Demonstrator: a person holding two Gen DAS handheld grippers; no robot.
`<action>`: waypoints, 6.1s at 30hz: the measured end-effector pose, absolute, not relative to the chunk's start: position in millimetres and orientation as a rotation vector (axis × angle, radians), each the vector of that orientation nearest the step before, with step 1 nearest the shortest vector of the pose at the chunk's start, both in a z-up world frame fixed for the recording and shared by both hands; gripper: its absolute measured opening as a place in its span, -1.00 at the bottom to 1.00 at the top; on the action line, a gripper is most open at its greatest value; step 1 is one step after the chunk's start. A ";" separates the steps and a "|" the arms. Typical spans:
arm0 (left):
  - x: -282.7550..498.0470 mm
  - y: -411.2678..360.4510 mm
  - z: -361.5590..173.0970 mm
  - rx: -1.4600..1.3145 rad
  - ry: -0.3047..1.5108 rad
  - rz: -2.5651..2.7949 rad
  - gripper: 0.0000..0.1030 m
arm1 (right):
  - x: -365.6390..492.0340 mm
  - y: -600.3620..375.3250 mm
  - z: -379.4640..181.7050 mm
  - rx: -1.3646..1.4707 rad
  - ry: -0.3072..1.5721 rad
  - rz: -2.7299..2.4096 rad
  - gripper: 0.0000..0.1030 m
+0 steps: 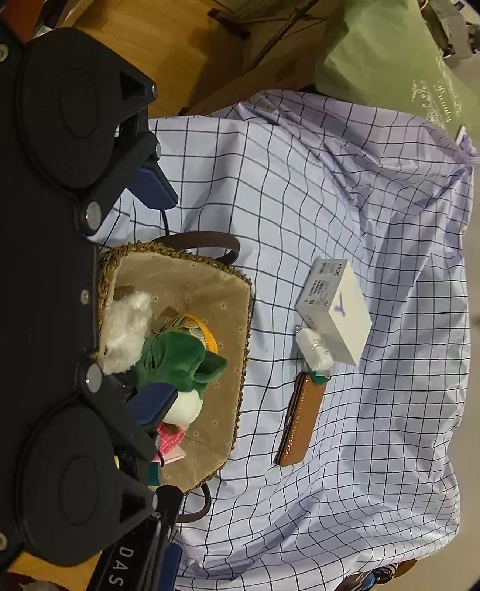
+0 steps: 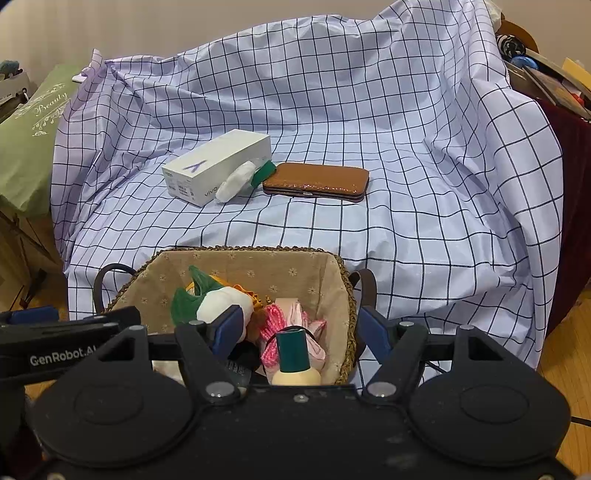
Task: Organize soft objects
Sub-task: 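Withdraw both tools from the basket toward the items on the sheet, then reach the right tool to the green tape roll beside the brown case, then close the right tool around the green tape roll, then grasp the white wrapped packet with the left tool while the right tool holds the tape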
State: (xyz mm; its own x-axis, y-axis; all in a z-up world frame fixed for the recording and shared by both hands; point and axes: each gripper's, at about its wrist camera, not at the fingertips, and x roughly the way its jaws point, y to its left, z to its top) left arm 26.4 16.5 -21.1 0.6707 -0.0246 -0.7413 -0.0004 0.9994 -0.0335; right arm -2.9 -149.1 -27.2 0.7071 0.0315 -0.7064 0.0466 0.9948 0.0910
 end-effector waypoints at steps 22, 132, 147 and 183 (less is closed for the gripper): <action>29.7 16.8 -16.0 -0.027 0.820 -0.004 0.93 | 1.4 -151.5 -27.4 0.104 0.765 -0.003 0.37; 193.4 20.7 -75.4 -0.070 1.084 -0.085 0.93 | 300.9 -107.3 -66.6 -0.281 0.790 0.089 0.41; 193.2 20.1 -75.9 -0.072 1.086 -0.090 0.93 | 296.9 -84.5 -76.4 -0.435 0.753 0.218 0.41; 228.8 13.0 -57.2 -0.169 1.048 -0.076 0.93 | 275.2 -125.9 -45.3 -0.240 0.695 0.148 -0.10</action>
State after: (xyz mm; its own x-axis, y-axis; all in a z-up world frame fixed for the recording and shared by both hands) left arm 228.8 13.0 -57.2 0.4983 -0.1431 -0.8551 -0.0175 0.9844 -0.1749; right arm 275.2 -125.9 -45.3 0.7591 0.0553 -0.6486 -0.2145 0.9620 -0.1690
